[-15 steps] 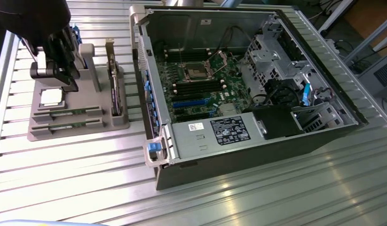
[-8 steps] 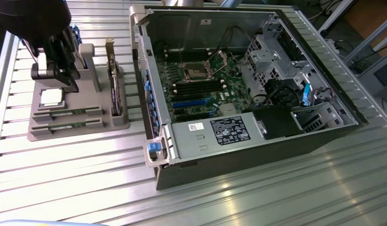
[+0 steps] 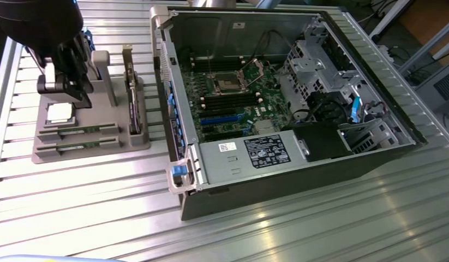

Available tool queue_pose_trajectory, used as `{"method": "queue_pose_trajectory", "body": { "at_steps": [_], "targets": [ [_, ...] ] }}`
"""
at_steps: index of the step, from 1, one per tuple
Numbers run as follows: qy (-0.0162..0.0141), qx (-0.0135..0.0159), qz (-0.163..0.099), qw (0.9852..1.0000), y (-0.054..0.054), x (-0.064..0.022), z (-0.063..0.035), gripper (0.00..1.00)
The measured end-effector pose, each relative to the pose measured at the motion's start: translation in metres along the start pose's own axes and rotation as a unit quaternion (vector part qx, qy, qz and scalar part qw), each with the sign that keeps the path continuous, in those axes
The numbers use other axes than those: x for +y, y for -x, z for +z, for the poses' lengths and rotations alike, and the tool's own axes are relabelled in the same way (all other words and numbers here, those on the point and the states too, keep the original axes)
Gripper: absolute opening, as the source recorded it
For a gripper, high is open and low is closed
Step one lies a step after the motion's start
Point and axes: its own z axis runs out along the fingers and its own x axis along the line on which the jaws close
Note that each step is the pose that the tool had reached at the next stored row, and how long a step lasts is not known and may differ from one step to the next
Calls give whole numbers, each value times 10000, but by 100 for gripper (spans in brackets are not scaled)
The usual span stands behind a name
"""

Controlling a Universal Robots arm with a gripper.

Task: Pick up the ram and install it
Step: 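Pick up the ram and move it above insertion slot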

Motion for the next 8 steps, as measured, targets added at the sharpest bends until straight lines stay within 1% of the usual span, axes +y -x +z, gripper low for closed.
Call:
{"method": "queue_pose_trajectory", "body": {
  "at_steps": [8],
  "targets": [
    [0,0,0,10000,-1,1,26,36]
  ]
}}
